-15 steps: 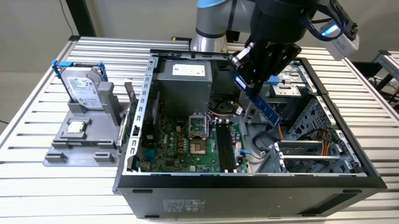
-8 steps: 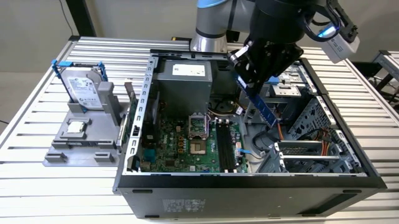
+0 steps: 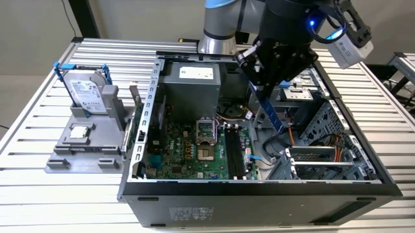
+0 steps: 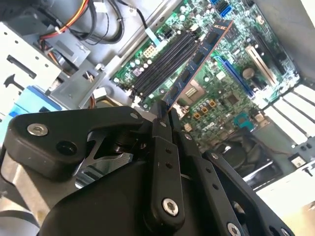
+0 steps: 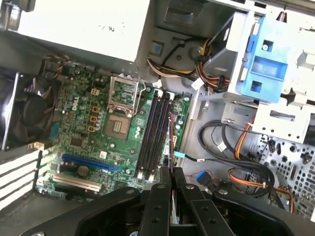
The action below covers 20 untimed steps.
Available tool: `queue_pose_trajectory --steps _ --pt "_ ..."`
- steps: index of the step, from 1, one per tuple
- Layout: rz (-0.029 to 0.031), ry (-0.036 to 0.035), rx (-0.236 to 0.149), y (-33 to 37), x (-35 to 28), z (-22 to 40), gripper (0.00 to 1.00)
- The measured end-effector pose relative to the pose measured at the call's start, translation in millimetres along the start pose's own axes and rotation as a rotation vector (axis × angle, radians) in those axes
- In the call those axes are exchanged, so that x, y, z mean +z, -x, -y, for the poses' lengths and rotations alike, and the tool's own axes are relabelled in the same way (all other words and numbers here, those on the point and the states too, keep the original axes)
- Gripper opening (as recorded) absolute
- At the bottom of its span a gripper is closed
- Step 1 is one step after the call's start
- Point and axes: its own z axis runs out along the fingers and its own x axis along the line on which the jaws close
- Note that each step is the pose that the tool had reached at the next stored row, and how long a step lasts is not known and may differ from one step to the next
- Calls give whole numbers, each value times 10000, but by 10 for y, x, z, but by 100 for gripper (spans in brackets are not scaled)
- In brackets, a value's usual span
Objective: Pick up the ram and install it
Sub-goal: 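Insert the ram into the slot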
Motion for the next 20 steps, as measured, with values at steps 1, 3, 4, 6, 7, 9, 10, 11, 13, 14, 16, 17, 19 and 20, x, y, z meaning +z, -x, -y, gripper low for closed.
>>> queue_pose_trajectory --steps 1,3,4,6,7,9,10,11,13,14,16,17,19,20 --pt "3 -2 155 0 0 0 0" --pt "8 -7 447 0 0 0 0" --pt "10 -9 586 0 0 0 0" --pt "14 -13 838 0 0 0 0" --pt "15 -13 887 0 0 0 0" --pt "15 -14 893 1 0 0 0" --pt "15 -15 893 3 1 0 0" --pt "15 -15 892 9 1 1 0" --pt "15 -15 892 36 3 6 0" --pt "15 -13 892 57 6 11 0" --pt "15 -13 892 97 12 17 0" --pt "15 -13 892 115 17 19 0" --pt "15 -13 892 145 26 16 0" --pt "15 -11 891 156 30 11 0"
